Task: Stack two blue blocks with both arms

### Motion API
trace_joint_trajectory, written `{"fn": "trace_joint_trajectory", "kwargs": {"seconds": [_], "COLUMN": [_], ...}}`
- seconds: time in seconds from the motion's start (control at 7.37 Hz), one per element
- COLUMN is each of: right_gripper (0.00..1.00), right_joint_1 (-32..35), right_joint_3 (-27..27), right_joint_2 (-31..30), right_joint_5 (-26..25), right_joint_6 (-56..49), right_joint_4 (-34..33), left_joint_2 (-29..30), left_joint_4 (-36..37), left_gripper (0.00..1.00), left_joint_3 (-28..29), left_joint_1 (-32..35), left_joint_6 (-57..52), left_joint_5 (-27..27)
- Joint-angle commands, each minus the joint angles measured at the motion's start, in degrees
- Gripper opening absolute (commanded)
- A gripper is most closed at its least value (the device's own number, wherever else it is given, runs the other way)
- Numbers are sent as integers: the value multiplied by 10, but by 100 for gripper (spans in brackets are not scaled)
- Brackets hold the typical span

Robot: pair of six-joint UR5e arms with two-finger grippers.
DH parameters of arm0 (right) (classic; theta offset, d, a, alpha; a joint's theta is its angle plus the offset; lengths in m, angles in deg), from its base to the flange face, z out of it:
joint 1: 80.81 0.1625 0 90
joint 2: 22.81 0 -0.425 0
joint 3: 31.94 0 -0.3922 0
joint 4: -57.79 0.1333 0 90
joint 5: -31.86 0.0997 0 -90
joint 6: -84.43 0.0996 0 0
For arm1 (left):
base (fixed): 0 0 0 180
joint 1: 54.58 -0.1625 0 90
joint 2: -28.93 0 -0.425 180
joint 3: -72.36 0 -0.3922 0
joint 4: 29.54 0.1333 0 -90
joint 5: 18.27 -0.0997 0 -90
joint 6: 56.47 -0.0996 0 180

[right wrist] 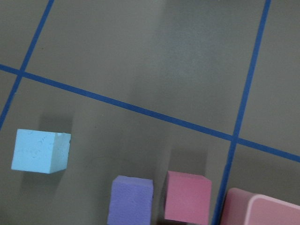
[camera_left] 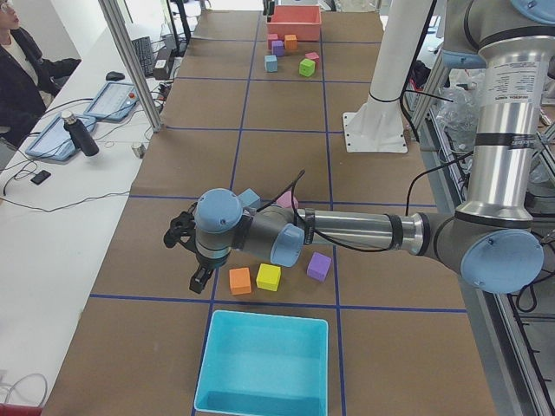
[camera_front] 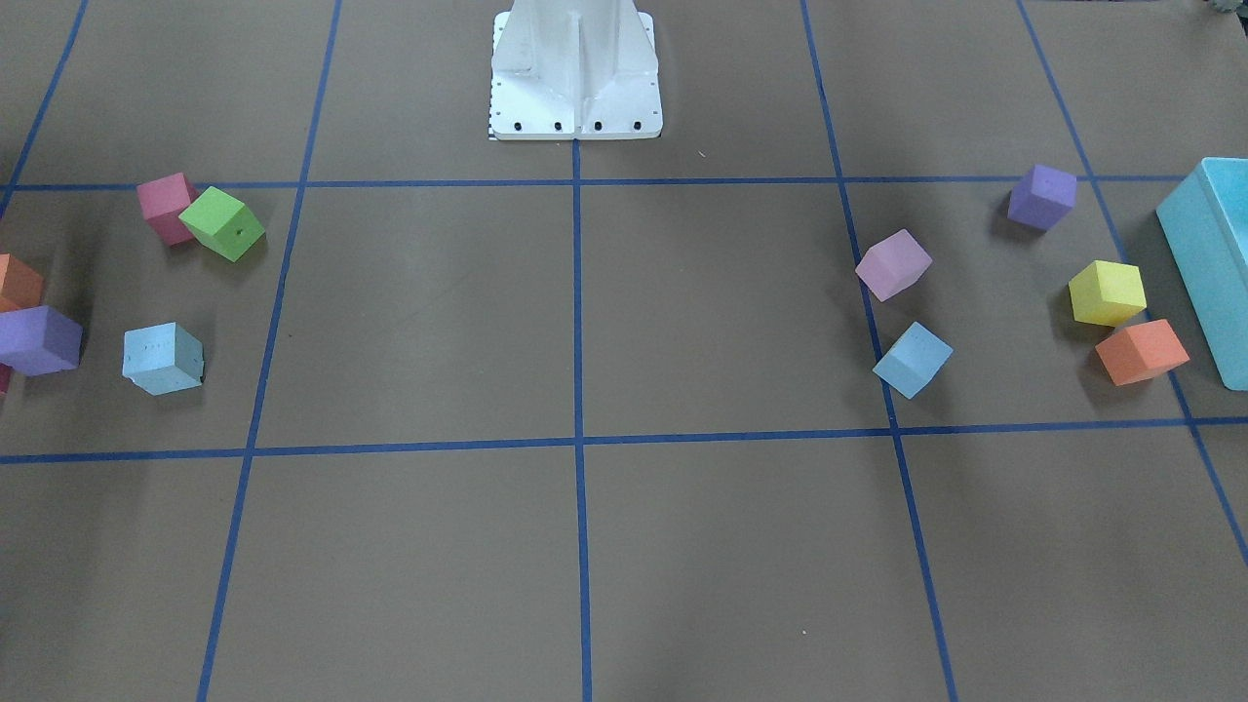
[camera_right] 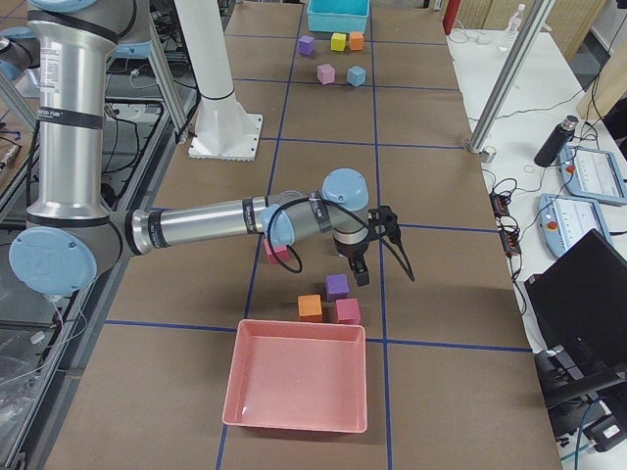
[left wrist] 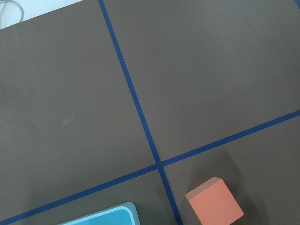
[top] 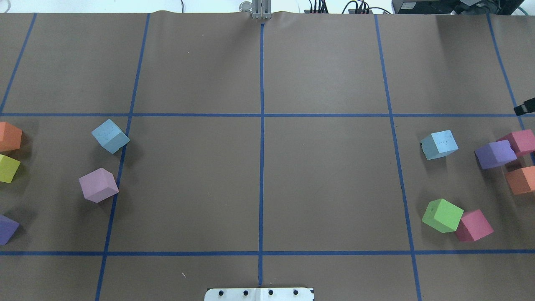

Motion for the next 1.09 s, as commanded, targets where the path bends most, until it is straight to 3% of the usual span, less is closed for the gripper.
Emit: {"fn": "trace_joint_trajectory", "kwargs": {"seconds": [0.0, 0.54, 0.95], "right_gripper": [100, 100, 100], "right_joint_1": [-119, -172, -179], "right_joint_3": [-10, -103, -102], "right_joint_2": [56, 60, 58], "right_joint_5": [-80, -124, -123], "right_joint_6": [144, 155, 156], "right_joint_4": [14, 109, 108], "left_joint_2": [-2, -2, -2], "left_joint_4": [-3, -2, -2], "left_gripper": [99, 99, 99], "left_joint_3": [0, 1, 1], "left_joint_1": [-1, -1, -1], "left_joint_6": [0, 0, 0], "left_joint_5": [1, 1, 1]}}
